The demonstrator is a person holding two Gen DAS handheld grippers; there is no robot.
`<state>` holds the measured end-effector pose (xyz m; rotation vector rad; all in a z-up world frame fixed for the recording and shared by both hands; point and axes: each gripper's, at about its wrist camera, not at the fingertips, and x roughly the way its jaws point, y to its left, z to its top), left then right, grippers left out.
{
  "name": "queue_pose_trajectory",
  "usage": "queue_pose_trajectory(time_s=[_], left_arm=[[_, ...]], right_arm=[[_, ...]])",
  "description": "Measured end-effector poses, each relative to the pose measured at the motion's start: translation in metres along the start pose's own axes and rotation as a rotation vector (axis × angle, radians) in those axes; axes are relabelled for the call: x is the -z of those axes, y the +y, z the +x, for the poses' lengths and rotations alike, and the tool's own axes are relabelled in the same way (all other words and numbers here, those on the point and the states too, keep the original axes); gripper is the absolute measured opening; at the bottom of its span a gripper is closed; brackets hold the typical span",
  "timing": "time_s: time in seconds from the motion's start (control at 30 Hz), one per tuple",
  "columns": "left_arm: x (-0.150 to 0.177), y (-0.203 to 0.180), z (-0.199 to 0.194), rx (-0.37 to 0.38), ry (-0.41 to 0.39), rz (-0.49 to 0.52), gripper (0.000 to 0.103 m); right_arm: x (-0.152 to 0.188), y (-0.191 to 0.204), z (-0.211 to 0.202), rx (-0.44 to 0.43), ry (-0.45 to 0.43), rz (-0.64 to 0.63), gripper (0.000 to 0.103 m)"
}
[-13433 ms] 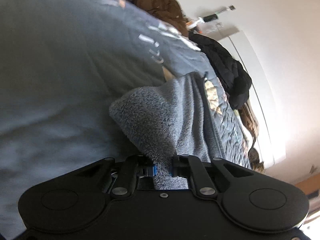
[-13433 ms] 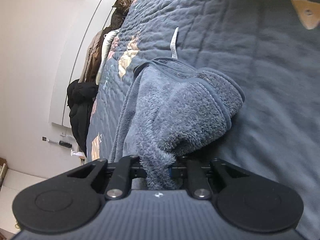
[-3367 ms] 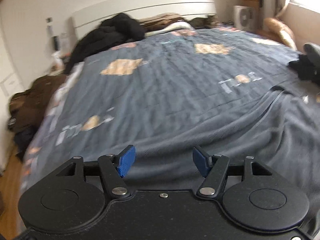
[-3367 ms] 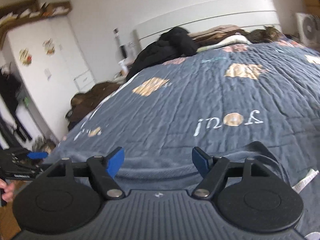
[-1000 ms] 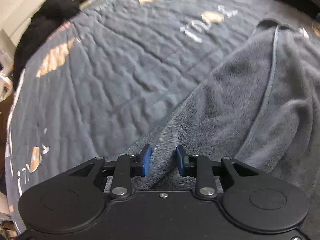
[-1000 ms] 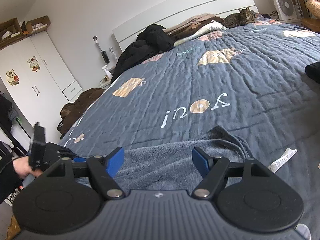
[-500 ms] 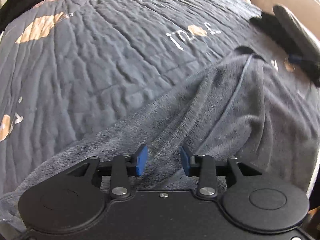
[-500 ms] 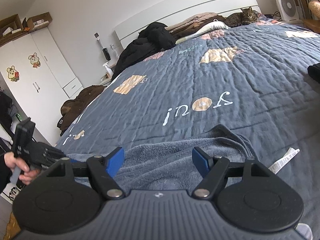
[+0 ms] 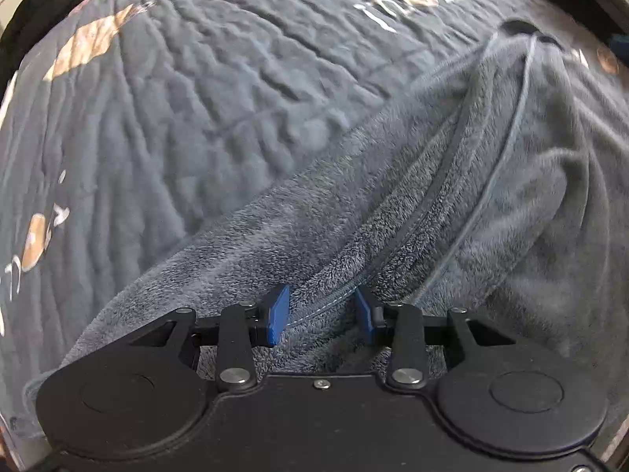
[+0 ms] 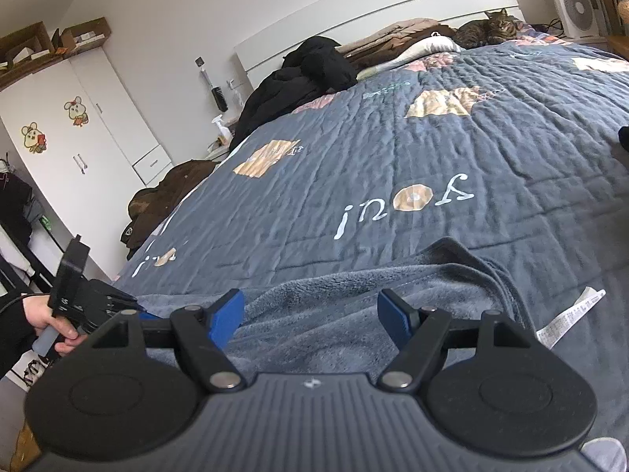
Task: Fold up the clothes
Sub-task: 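Open the left gripper and move it along the blanket edge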
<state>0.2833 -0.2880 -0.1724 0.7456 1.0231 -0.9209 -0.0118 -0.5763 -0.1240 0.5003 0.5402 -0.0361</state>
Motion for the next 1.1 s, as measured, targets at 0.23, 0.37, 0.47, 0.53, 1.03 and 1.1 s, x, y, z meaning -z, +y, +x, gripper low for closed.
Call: queue_pose_trajectory(time_s=[0.23, 0.37, 0.47, 0.53, 1.03, 1.1], left_arm=[[-0.002, -0.013, -0.007, -0.033, -0.027, 0.081, 0.010], [-0.010, 0.002, -0.027, -0.081, -0.128, 0.026, 0.008], [-0.019, 0.012, -0.038, -0.170, -0.212, -0.016, 0.006], [-0.027, 0.010, -0.036, -0.210, -0.238, -0.029, 0.006], [0.019, 0.065, -0.065, -0.293, -0.108, -0.070, 0.038], [0.029, 0.070, -0.061, -0.314, -0.048, -0.035, 0.039]], right_arm=[[0.000, 0.000, 0.003, 0.008, 0.006, 0.003, 0.074], [0.000, -0.001, 0.003, 0.009, 0.005, 0.002, 0.074], [0.000, -0.002, 0.003, 0.013, 0.005, 0.010, 0.074], [0.001, -0.001, 0.004, 0.013, 0.006, 0.008, 0.074], [0.002, 0.000, 0.005, 0.012, 0.017, 0.000, 0.074], [0.003, 0.003, 0.006, 0.010, 0.020, -0.009, 0.074]])
